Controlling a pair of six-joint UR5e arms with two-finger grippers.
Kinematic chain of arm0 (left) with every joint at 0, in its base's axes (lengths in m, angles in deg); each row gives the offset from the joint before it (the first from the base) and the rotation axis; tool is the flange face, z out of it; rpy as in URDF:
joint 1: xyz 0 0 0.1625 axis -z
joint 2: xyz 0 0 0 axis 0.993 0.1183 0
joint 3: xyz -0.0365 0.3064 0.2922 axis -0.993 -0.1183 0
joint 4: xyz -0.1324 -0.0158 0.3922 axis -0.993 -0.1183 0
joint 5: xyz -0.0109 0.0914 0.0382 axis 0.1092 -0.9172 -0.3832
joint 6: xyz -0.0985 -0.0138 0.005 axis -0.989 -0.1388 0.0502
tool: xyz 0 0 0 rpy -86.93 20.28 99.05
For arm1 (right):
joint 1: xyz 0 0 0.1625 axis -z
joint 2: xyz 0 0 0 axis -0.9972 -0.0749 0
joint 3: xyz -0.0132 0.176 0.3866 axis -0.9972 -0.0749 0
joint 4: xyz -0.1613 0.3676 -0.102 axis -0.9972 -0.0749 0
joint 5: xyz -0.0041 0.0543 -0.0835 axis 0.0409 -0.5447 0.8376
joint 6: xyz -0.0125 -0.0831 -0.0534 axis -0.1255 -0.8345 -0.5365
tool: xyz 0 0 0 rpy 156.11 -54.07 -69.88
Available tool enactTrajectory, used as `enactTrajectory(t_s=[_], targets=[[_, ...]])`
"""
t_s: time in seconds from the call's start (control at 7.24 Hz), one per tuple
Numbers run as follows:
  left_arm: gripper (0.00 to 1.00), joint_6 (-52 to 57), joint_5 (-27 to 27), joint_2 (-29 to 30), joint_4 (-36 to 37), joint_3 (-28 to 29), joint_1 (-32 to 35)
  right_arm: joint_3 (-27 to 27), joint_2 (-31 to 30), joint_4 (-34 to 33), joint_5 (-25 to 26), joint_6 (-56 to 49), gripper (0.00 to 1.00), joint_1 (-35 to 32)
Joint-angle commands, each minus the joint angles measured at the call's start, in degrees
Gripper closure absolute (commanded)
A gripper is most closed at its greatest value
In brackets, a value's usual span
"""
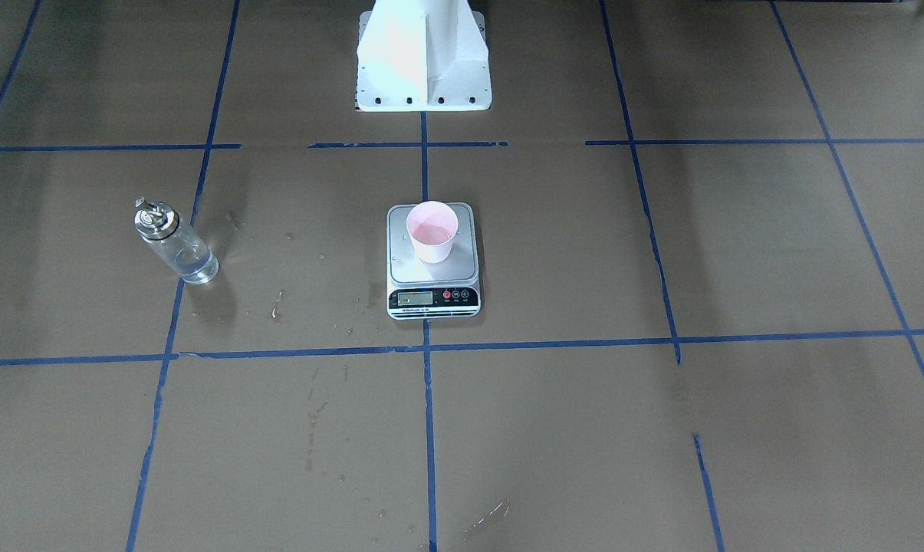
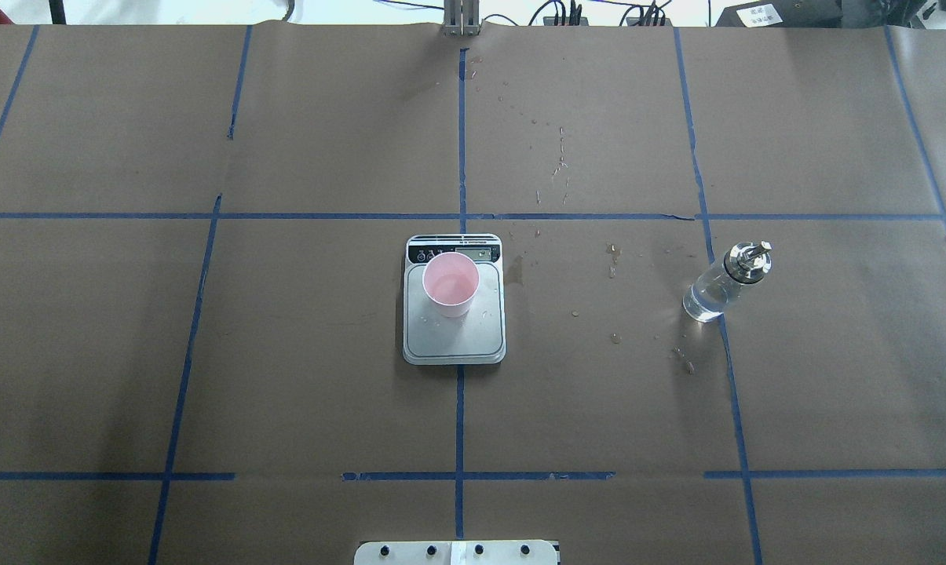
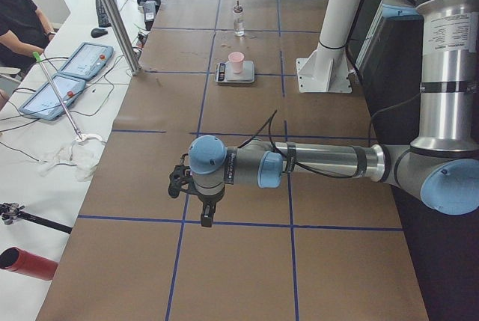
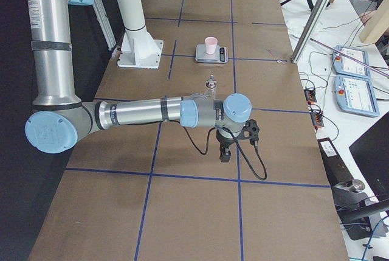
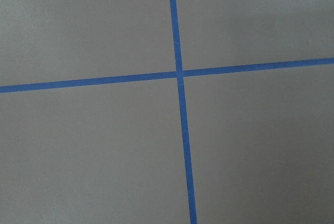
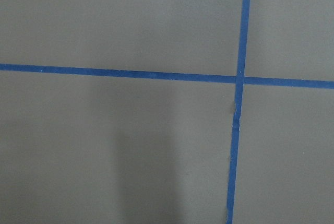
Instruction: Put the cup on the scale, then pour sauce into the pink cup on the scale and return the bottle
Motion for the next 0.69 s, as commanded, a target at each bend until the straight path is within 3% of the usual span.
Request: enactTrajectory(t_s=[0.0, 0.55], targets=[[0.0, 0.0, 0.0, 0.0, 0.0, 0.2, 0.0, -0.4, -1.5, 0.0, -0.6, 0.0, 0.0, -0.1], [0.0, -0.2, 0.5, 0.7, 0.5, -0.1, 0.0, -1.4, -2.0, 0.0, -0.6, -0.1, 0.0, -2.3]])
